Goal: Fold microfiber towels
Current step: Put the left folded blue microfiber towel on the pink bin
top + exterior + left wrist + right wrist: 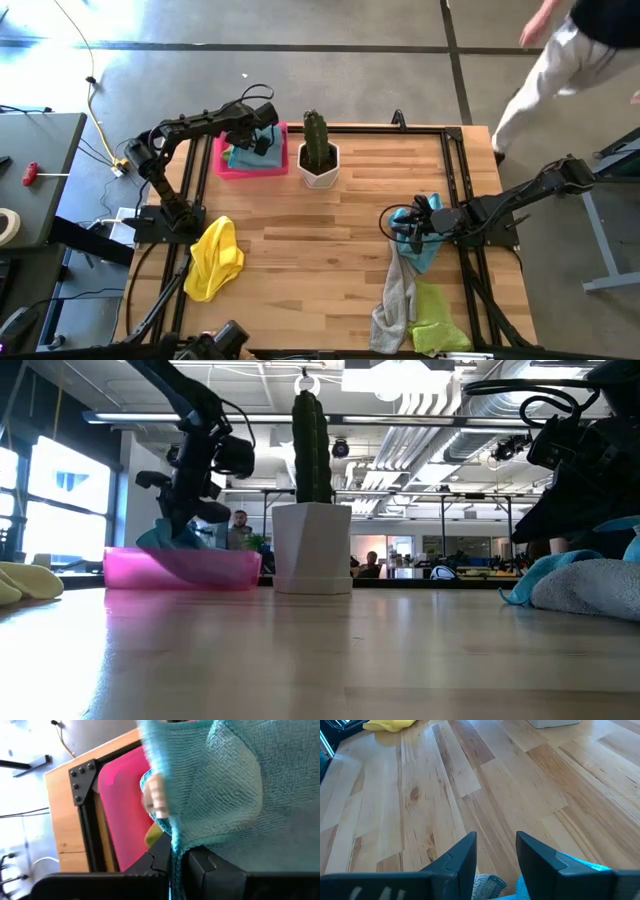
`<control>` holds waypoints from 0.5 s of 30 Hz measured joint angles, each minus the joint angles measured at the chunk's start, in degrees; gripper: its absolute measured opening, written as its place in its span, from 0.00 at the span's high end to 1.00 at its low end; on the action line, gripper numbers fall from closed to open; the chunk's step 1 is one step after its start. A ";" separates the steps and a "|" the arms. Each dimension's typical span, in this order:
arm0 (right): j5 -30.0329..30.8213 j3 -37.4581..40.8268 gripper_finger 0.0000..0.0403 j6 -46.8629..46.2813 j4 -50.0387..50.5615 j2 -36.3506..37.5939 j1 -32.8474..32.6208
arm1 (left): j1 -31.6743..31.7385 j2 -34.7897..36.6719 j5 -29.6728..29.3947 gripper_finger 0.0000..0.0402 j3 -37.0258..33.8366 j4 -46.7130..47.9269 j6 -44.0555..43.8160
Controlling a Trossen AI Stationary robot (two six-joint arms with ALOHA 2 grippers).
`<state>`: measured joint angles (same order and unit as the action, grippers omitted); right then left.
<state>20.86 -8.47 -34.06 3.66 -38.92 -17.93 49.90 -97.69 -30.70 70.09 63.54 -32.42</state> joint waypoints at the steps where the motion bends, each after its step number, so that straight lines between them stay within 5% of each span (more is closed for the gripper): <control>1: 0.00 0.00 0.68 0.02 0.00 0.00 0.00 | 0.50 0.00 0.02 0.95 -0.45 0.00 0.09; 10: 0.02 0.00 0.68 0.00 0.00 0.00 0.00 | 2.89 0.00 1.07 0.93 -1.86 -0.96 -1.24; 15: 0.02 0.00 0.68 0.00 0.00 0.00 -0.02 | 2.85 0.01 0.26 0.80 -1.86 -1.79 -2.22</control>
<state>20.88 -8.47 -34.06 3.66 -38.92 -17.95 52.75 -97.68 -30.44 68.22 61.76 -34.64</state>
